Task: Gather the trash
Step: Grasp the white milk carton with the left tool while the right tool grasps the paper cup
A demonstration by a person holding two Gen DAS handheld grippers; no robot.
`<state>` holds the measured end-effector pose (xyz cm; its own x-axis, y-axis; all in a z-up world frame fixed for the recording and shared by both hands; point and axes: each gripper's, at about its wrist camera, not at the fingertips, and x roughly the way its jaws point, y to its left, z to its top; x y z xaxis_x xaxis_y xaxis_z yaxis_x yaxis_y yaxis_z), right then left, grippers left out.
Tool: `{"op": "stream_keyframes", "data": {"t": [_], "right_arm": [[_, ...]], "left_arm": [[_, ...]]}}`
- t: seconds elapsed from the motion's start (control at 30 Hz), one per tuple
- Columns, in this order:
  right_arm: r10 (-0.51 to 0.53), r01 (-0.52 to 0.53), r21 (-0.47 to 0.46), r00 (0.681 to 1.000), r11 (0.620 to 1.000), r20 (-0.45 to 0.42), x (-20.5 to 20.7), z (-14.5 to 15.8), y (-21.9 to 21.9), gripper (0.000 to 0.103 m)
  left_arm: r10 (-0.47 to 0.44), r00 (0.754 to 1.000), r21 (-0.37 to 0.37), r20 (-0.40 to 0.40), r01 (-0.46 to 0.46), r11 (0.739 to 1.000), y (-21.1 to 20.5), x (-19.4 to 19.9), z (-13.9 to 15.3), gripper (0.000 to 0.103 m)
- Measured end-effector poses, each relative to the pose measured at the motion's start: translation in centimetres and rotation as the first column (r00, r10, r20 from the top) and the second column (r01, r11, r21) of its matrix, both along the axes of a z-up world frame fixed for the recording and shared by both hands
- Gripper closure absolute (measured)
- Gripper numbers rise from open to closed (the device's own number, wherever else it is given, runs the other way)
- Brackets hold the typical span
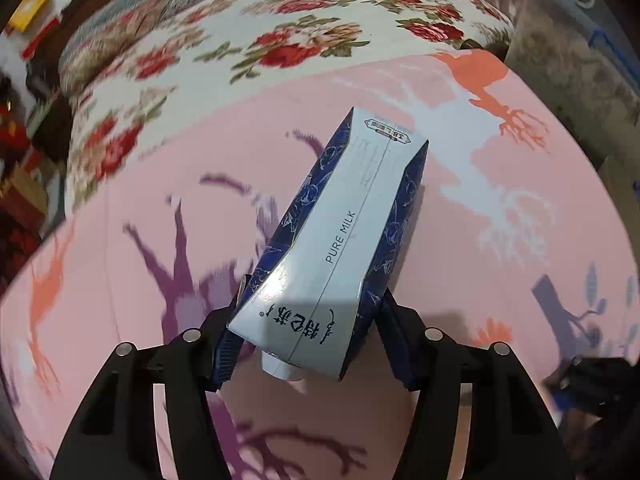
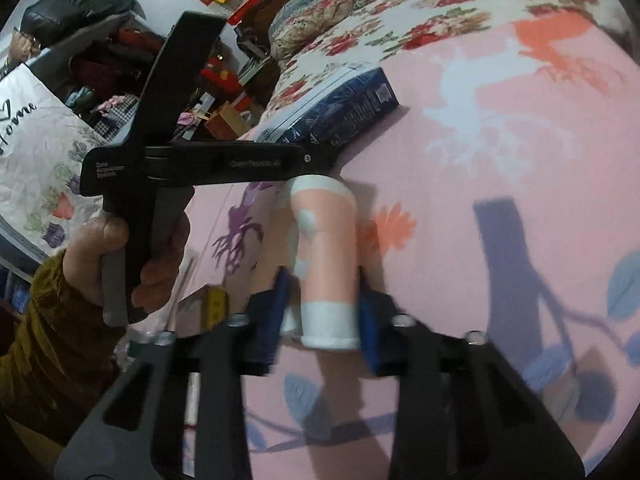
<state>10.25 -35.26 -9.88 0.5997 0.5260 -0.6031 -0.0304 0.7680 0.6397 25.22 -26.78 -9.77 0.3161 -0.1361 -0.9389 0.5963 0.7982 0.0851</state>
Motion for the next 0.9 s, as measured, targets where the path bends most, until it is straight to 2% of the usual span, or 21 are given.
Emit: {"op": "stream_keyframes", "data": {"t": [0.07,0.17,0.23,0.4,0.47,0.63,0.77,0.9], "right_arm": [[-0.021,0.02,0.082,1.0,0.996,0.003,-1.4,0.0,-0.4,0.077],[-0.066,0.06,0.121,0.997,0.991,0.046,-4.6,0.8,-1.0,0.078],[-0.106,0.095,0.138,0.992,0.986,0.072,-6.9,1.1,-1.7,0.078],[-0.289,0.272,0.163,0.953,0.948,0.093,-14.5,1.0,-4.4,0.078],[-0.368,0.347,0.205,0.927,0.915,0.073,-17.4,0.5,-5.6,0.078],[-0.461,0.44,0.229,0.886,0.868,0.047,-21.3,0.3,-6.7,0.078],[-0.477,0.463,0.222,0.879,0.858,0.011,-21.9,-0.4,-6.5,0.078],[-0.479,0.474,0.196,0.878,0.859,-0.025,-21.6,-1.1,-6.4,0.078]], "left_arm": [[0.02,1.0,-0.049,-0.022,-0.021,0.999,1.1,-1.4,0.7,0.047],[0.009,1.0,-0.116,0.003,-0.008,0.993,2.1,-4.3,2.5,0.047],[-0.01,1.0,-0.216,-0.002,0.009,0.976,3.2,-7.3,4.1,0.047],[-0.081,0.997,-0.362,-0.021,0.068,0.93,4.5,-14.6,5.1,0.047],[-0.119,0.993,-0.38,-0.026,0.1,0.919,4.4,-17.1,4.7,0.047],[-0.194,0.979,-0.399,-0.063,0.154,0.904,3.6,-21.6,3.5,0.047],[-0.222,0.975,-0.351,-0.013,0.204,0.914,2.6,-23.6,2.8,0.047],[-0.199,0.98,-0.301,-0.005,0.188,0.935,2.6,-23.7,1.4,0.047]]}}
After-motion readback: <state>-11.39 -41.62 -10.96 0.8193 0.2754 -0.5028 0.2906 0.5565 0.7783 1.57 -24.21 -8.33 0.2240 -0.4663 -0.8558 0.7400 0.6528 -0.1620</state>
